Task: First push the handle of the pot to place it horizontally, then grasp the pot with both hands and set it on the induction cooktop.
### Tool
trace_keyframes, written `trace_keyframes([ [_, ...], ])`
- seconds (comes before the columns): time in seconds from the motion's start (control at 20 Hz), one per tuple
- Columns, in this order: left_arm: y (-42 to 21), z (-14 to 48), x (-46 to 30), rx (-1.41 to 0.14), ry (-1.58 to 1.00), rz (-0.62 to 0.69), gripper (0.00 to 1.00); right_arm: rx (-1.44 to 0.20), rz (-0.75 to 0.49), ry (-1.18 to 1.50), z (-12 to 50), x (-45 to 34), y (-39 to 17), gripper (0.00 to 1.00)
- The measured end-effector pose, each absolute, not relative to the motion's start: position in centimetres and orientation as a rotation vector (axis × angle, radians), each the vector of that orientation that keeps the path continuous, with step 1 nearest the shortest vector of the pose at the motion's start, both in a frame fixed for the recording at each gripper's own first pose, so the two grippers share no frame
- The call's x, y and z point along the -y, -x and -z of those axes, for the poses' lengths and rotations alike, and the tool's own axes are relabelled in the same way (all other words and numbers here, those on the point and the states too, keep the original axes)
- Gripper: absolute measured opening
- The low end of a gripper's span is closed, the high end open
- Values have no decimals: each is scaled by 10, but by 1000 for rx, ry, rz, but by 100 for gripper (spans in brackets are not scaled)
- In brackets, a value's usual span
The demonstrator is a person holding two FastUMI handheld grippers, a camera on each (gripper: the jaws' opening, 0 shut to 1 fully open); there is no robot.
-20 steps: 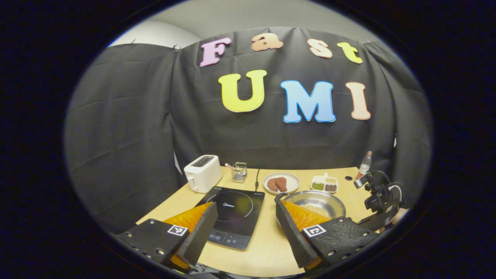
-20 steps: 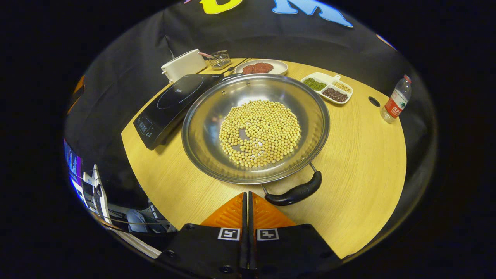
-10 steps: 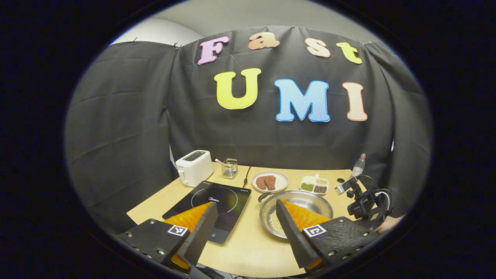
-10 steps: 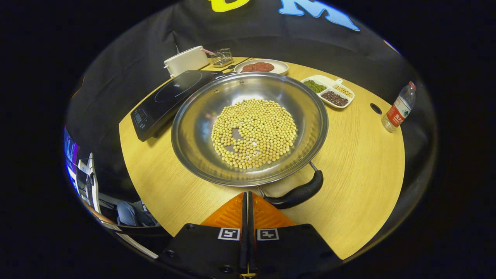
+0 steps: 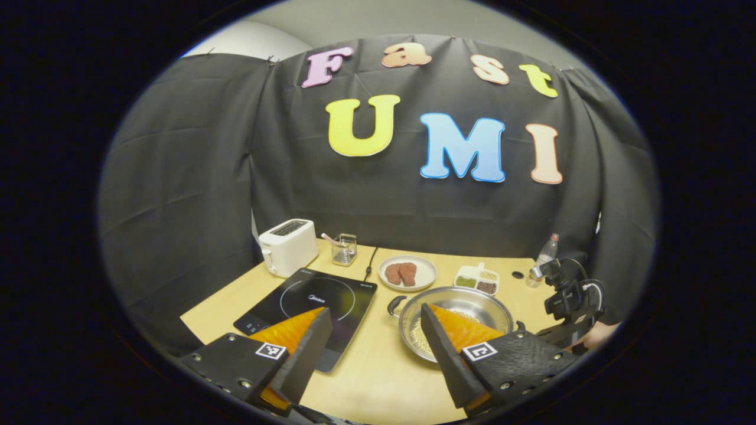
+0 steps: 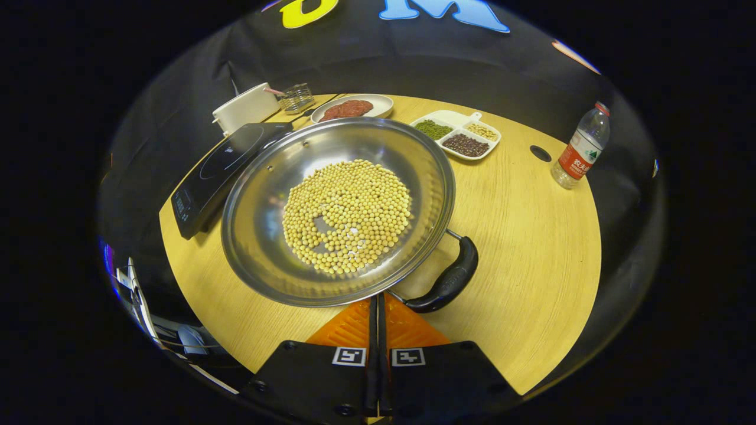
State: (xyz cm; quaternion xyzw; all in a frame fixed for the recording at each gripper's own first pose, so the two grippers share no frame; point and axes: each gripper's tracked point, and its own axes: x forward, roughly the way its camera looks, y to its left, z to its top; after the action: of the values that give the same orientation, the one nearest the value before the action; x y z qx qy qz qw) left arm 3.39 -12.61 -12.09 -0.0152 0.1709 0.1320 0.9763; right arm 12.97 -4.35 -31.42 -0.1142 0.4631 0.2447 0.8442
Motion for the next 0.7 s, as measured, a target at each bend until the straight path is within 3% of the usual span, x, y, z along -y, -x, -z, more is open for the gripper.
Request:
trace_keyframes([
  [0.15,-36,126,118,-347,54,-281,92,-967,-479,238,314,53,-142,2],
  [0.6,-38,148,110,-382,64,-305,88,-960,-399,145,317,72,-167,2],
  [0.7,-40,151,109,-389,57,-303,92,-961,-384,116,317,72,-171,2],
])
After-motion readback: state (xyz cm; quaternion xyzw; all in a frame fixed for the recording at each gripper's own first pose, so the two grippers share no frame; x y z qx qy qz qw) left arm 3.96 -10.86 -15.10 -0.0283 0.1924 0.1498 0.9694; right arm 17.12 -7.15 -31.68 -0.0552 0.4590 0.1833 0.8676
